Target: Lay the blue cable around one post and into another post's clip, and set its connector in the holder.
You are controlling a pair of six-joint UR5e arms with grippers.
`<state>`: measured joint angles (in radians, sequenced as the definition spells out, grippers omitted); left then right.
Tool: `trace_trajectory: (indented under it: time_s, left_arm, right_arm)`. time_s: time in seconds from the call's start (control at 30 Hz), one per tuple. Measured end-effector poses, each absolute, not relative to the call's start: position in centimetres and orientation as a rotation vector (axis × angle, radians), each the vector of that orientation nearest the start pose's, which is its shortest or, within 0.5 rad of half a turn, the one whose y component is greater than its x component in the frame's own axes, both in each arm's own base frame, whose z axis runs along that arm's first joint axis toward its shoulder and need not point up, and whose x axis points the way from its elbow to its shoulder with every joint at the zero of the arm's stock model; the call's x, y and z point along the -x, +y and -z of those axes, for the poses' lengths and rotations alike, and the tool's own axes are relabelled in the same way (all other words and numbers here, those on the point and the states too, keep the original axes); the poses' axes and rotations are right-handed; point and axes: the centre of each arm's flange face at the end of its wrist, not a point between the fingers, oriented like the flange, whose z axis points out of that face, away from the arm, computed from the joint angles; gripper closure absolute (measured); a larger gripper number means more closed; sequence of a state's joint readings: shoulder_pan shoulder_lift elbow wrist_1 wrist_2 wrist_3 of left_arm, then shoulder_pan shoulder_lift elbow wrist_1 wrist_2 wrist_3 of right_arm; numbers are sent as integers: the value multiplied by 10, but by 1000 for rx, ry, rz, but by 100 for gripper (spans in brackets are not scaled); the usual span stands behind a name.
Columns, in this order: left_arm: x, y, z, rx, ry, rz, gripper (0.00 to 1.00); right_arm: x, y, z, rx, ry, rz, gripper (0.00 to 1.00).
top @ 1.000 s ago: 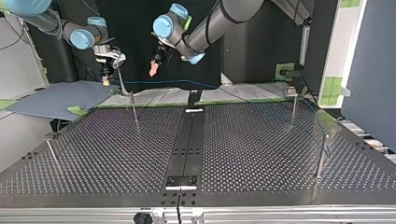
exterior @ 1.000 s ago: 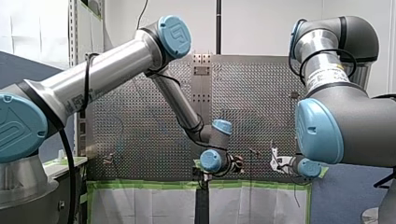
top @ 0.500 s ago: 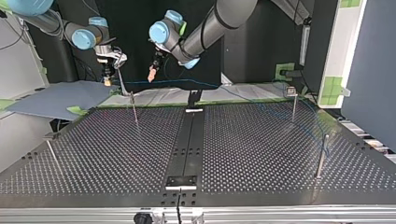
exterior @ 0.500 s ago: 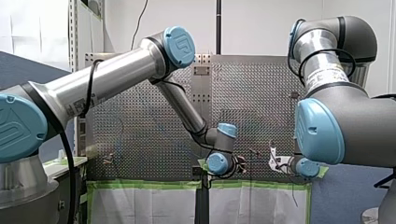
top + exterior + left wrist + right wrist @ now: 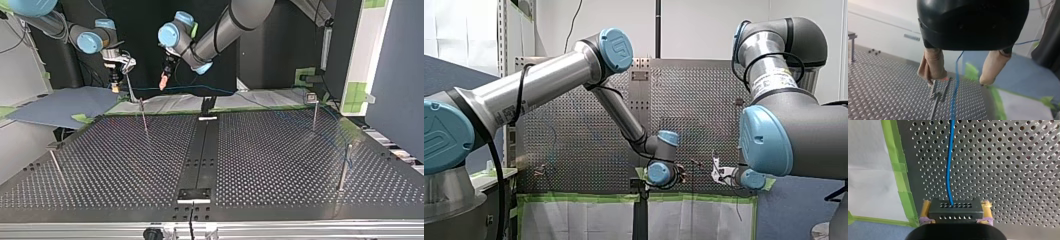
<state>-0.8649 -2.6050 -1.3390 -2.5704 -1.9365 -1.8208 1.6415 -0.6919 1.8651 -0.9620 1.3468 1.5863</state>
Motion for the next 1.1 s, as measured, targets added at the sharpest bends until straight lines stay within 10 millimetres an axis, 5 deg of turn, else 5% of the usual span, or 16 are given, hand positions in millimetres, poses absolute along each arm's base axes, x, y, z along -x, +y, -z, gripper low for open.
trace_trajectory:
  time_s: [0.3,0.67,1.1]
  left_arm:
    - [-398,-605,11,-237,1765,434,0]
    - [-395,-606,50,-274,1830,409,0]
    - [-420,-625,26,-214,1778,447,0]
  right_arm:
    - [-196,-539,46,-1596,-1226,-1328,100]
    - [-200,-537,46,-1629,-1196,-1341,100]
    - [-200,-536,46,-1633,-1199,-1342,100]
